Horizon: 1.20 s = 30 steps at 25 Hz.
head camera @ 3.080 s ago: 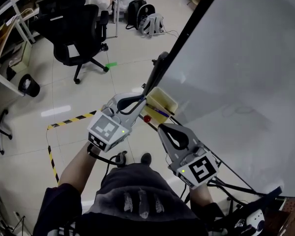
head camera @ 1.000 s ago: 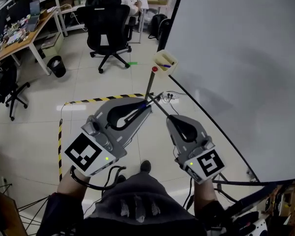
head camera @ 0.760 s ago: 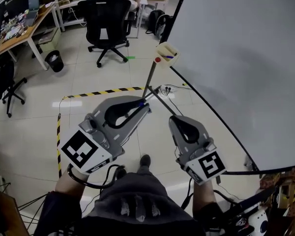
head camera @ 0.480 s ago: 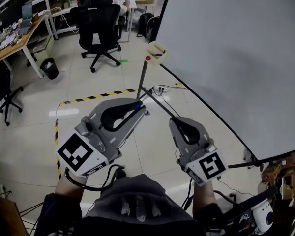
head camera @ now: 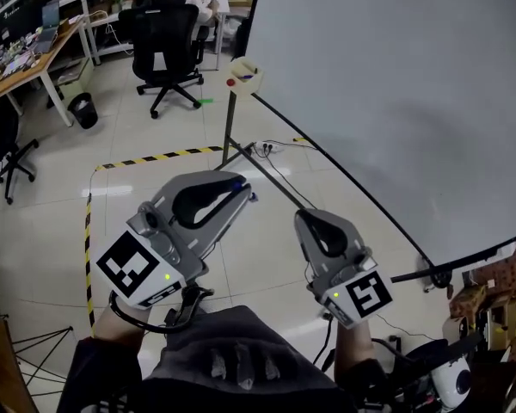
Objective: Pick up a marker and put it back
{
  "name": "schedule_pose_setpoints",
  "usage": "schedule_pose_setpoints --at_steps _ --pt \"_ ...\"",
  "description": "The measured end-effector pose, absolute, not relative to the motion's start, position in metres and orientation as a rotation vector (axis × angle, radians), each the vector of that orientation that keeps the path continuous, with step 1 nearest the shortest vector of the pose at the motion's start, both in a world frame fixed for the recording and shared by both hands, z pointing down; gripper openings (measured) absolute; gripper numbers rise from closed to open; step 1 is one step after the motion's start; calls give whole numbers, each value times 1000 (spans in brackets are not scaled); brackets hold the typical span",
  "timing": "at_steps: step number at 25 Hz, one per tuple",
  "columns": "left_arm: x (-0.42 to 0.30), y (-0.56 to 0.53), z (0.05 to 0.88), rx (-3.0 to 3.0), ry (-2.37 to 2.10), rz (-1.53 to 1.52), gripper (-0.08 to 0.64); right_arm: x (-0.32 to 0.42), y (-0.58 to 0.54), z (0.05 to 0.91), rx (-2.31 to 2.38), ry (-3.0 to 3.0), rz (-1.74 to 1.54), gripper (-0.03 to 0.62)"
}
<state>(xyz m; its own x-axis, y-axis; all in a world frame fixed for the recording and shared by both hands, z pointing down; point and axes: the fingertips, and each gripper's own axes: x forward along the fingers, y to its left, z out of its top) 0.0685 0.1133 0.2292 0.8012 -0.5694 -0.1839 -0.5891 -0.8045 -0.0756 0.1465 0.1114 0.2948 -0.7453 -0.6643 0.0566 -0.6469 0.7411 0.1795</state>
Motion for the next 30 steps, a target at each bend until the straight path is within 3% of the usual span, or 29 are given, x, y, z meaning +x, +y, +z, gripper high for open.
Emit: schedule_pose_setpoints --at_steps 7,30 --pt "105 162 236 -2859 959 191 37 170 145 299 982 -2851 -214 2" --pt "63 180 242 -2872 908 153 37 106 155 296 948 -2844 -250 2"
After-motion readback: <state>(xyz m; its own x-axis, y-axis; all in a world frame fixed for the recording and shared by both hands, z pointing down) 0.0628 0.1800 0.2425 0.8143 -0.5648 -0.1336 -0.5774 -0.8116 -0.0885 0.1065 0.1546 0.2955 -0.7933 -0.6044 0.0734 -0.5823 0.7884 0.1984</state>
